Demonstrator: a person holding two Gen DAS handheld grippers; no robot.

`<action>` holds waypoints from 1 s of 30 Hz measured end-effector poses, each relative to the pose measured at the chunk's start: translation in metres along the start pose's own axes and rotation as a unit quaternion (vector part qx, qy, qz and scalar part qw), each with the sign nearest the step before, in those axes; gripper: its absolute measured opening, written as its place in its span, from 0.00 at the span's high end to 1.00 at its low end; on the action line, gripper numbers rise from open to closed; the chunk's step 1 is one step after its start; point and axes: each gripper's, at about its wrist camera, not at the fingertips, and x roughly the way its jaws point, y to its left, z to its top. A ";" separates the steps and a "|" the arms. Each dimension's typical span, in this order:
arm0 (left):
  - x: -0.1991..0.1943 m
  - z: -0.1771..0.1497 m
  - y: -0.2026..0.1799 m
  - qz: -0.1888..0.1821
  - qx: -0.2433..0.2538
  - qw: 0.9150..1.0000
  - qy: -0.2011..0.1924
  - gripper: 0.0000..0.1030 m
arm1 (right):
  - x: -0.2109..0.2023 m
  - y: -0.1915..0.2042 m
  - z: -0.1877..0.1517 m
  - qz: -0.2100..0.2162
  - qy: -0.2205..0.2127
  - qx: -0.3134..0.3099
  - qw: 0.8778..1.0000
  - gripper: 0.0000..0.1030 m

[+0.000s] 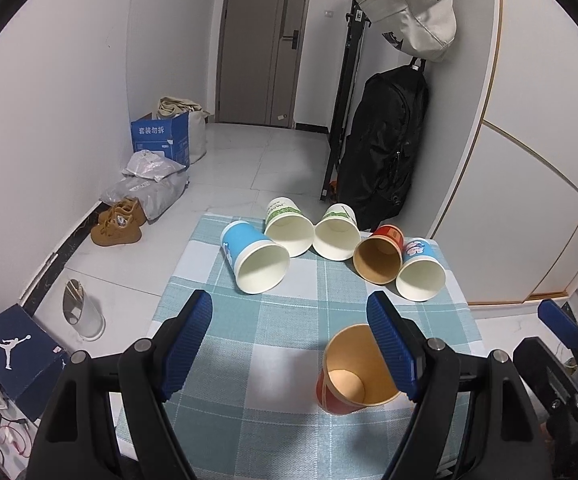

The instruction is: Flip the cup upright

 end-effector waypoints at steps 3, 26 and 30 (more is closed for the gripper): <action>-0.002 -0.001 -0.003 0.003 0.007 1.000 -0.004 0.26 | -0.005 0.001 -0.002 -0.002 0.002 0.001 1.000 0.00; -0.007 -0.003 -0.009 0.001 0.024 1.000 -0.014 0.26 | -0.003 -0.004 -0.005 -0.003 0.009 0.011 1.000 0.00; -0.007 -0.003 -0.009 0.001 0.023 1.000 -0.016 0.26 | -0.005 -0.004 -0.004 -0.003 0.005 0.012 1.000 0.00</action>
